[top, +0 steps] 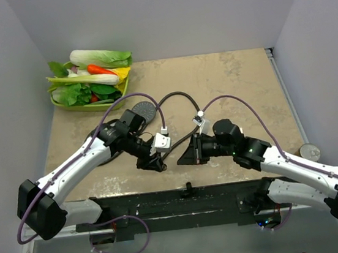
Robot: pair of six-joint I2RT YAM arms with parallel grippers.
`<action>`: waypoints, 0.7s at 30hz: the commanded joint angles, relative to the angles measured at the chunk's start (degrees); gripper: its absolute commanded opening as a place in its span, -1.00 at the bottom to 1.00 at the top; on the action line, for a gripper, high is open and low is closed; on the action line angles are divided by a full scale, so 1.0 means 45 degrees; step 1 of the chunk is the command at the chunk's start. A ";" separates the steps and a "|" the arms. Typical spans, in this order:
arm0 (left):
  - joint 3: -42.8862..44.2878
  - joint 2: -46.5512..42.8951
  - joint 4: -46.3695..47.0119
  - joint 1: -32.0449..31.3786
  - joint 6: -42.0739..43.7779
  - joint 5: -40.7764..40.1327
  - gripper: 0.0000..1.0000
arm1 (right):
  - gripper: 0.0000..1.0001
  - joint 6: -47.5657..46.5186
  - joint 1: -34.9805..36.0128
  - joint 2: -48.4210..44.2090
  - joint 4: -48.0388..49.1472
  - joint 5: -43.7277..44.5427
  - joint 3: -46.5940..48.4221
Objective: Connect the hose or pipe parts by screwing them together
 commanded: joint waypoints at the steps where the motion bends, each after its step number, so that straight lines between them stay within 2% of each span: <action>1: -0.0500 -0.0560 0.1247 0.0050 -0.0475 0.0294 -1.00 | -0.88 -0.0995 -0.0062 0.0911 -0.1346 0.0505 0.1058; 2: -0.0581 -0.0541 0.1307 0.0050 -0.0456 0.0158 -1.00 | -0.90 -0.1656 -0.0062 0.1071 -0.2454 0.1204 0.1254; 4: -0.0717 -0.0444 0.1230 0.0050 -0.0301 -0.0447 -1.00 | -0.86 -0.2090 -0.0043 0.1306 -0.3281 0.1523 0.1296; 5: -0.0738 -0.0405 0.1152 0.0050 -0.0242 -0.0642 -1.00 | -0.58 -0.2363 -0.0042 0.1249 -0.3904 0.1601 0.1218; 7: -0.0912 -0.0482 0.1248 0.0186 -0.0202 -0.0898 -1.00 | -0.41 -0.2443 0.0094 0.1112 -0.4533 0.2070 0.0849; 8: -0.0971 -0.0521 0.1404 0.0225 -0.0221 -0.0918 -1.00 | -0.21 -0.2347 0.0172 0.0899 -0.4651 0.2051 0.0653; 9: -0.1030 -0.0560 0.1482 0.0284 -0.0241 -0.0879 -1.00 | -0.10 -0.2172 0.0327 0.0800 -0.4556 0.2070 0.0400; 15: -0.1323 -0.0561 0.1913 0.0558 -0.0592 -0.0665 -1.00 | 0.04 -0.0356 0.2651 0.1147 -0.3271 0.3261 -0.1047; 18: -0.1401 -0.0541 0.2030 0.0577 -0.0807 -0.0722 -1.00 | 0.27 -0.0081 0.3723 0.2160 -0.2993 0.4100 -0.0971; 21: -0.1421 -0.0599 0.2108 0.0577 -0.0944 -0.0878 -1.00 | 0.25 -0.0003 0.4272 0.3196 -0.2992 0.4999 -0.0562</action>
